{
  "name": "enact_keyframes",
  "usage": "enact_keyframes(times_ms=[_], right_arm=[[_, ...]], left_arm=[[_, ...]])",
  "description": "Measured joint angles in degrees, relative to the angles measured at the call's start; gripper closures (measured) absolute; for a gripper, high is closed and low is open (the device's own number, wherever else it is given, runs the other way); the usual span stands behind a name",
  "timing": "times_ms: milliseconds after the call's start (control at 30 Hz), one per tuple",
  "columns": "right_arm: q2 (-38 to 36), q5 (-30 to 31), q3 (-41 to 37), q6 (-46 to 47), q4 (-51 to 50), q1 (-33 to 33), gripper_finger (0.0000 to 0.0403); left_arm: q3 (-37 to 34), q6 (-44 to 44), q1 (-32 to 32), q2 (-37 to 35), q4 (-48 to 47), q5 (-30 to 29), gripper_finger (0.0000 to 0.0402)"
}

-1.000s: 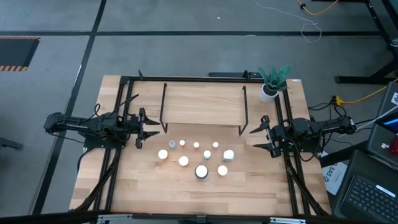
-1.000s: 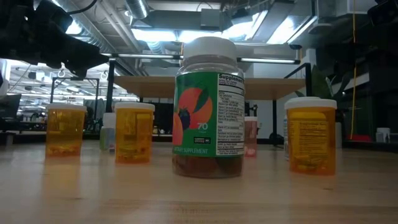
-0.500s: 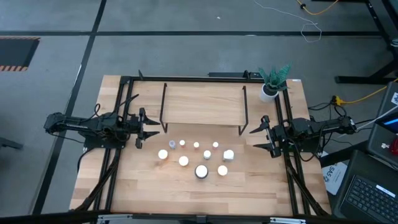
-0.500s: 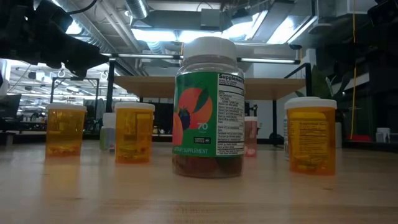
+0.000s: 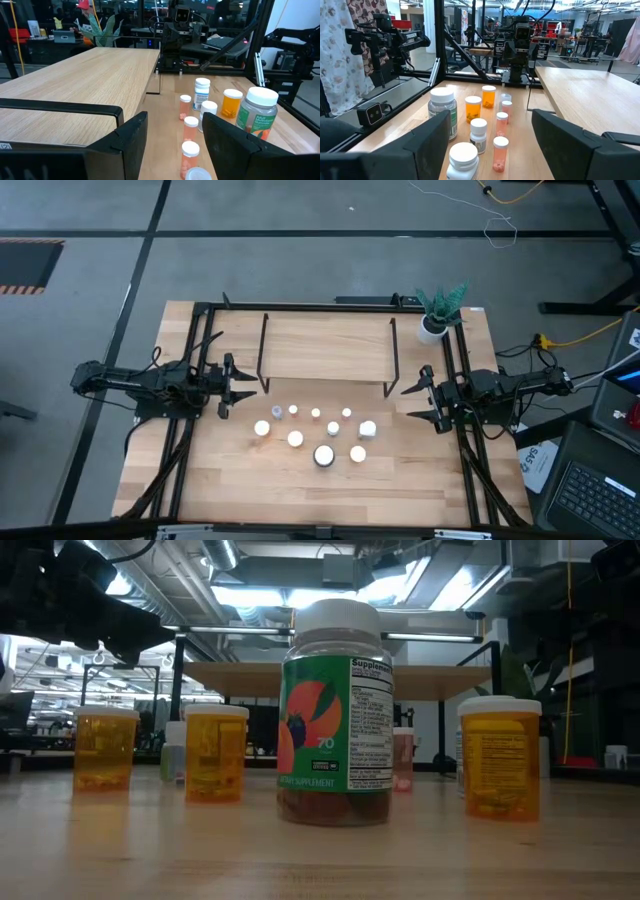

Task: Pick and place medicine bottles onto shelf by color
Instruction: Adjust the shelf

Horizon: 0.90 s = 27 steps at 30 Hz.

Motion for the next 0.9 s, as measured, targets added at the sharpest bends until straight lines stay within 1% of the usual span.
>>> enact_keyframes(times_ms=[567, 733, 800, 900], right_arm=[[0.0, 0.0, 0.0, 0.0, 0.4, 0.0, 0.0121], [0.0, 0.0, 0.0, -0.1, 8.1, 0.0, 0.0121], [0.0, 0.1, 0.9, -1.4, 8.9, 0.0, 0.0121], [0.7, 1.3, 4.4, -0.9, 5.3, 0.0, 0.0121]], left_arm=[[0.0, 0.0, 0.0, 0.0, 0.0, 0.0, 0.0217], [0.0, 0.0, 0.0, 0.0, 0.0, 0.0, 0.0217], [0.0, 0.1, 0.0, 0.0, 0.0, 0.0, 0.0217], [0.0, 0.2, 0.0, 0.0, 0.1, 0.0, 0.0217]])
